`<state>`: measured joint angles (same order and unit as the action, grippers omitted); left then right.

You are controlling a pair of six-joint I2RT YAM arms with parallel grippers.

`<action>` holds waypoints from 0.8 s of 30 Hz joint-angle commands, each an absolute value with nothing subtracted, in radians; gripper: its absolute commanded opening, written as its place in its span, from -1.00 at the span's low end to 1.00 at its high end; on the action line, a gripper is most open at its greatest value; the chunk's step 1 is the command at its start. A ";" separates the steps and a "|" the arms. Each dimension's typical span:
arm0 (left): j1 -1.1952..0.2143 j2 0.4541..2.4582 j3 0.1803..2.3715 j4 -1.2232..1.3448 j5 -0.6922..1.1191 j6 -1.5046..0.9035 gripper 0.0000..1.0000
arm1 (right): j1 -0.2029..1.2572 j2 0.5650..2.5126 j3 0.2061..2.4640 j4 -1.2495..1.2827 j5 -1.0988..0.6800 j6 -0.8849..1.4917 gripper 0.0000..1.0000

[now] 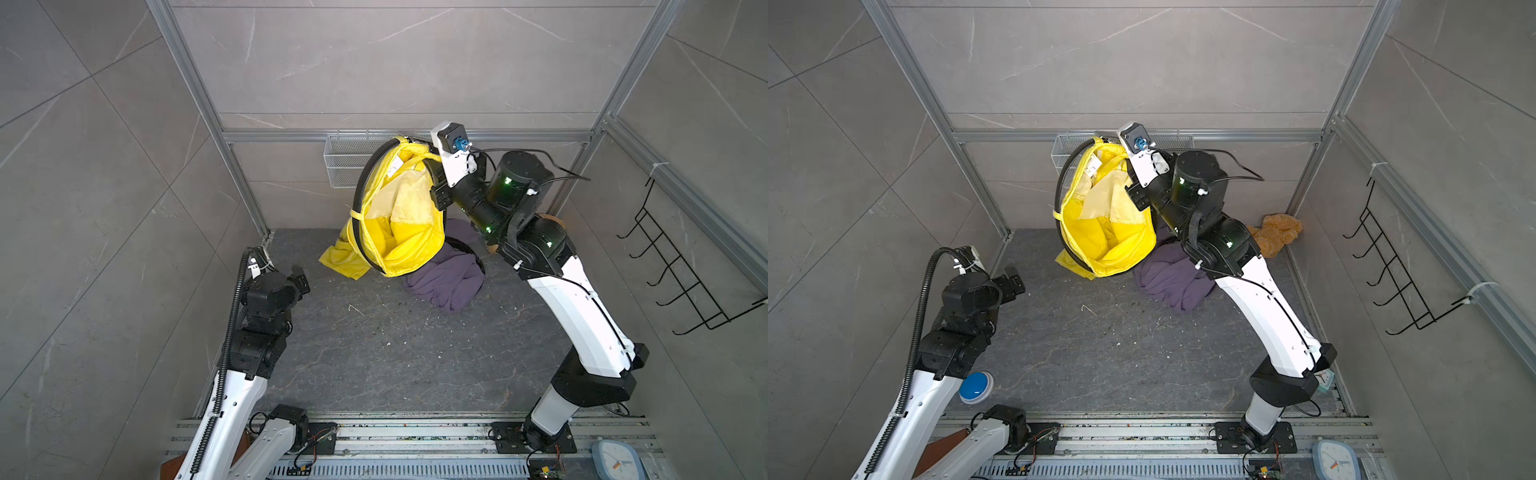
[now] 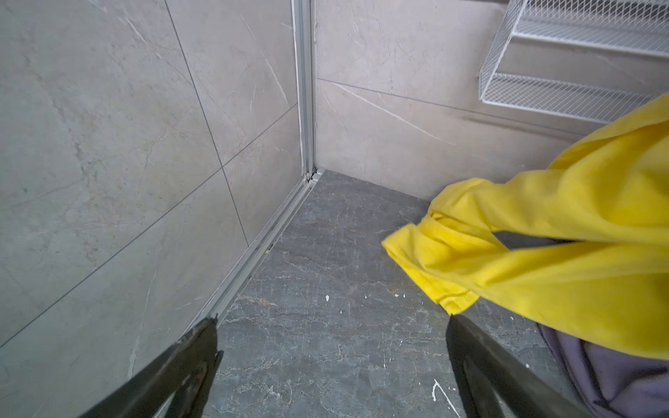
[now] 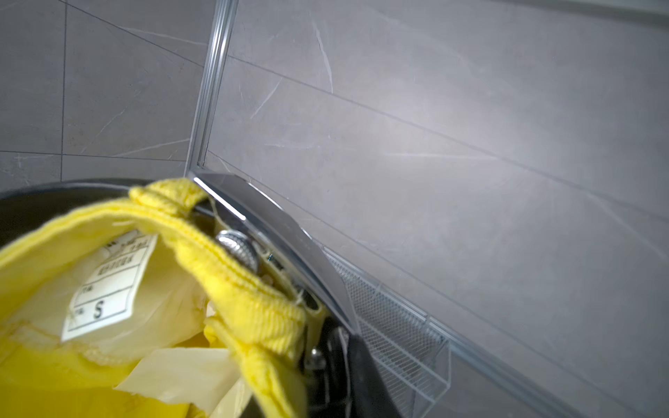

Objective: Remove the belt from the trousers
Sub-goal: Adjust the trousers at the center of the board.

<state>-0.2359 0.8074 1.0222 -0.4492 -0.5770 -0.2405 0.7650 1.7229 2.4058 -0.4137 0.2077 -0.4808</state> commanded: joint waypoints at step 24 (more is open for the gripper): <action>-0.246 0.827 1.052 -0.522 -0.481 -0.268 1.00 | 1.075 1.420 1.199 -0.467 0.084 -0.304 0.66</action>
